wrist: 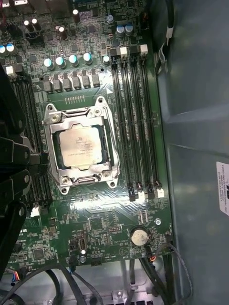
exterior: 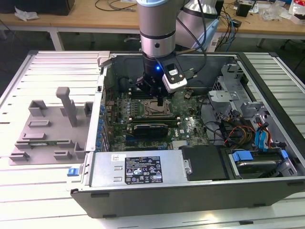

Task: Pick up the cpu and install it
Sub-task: 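Install the second cpu locking lever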

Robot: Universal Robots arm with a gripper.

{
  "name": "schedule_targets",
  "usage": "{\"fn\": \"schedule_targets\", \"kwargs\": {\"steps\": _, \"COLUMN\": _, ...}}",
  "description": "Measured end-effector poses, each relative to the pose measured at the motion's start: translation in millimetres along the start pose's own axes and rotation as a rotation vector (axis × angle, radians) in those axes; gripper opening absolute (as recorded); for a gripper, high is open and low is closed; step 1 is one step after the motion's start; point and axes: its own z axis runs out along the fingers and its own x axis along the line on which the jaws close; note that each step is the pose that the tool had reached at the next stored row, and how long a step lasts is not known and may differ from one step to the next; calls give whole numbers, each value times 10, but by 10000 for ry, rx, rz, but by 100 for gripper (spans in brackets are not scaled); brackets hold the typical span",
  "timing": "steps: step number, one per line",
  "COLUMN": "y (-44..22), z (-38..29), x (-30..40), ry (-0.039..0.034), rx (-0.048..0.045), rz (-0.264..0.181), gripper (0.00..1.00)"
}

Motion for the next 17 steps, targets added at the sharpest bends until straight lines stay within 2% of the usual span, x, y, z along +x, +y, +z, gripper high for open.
{"fn": "schedule_targets", "kwargs": {"steps": 8, "y": -14, "z": -1, "x": -2, "ry": 0, "rx": 1, "rz": -2, "gripper": 11}}
{"fn": "schedule_targets", "kwargs": {"steps": 17, "y": -85, "z": 14, "x": -10, "ry": 0, "rx": -7, "rz": -72, "gripper": 11}}
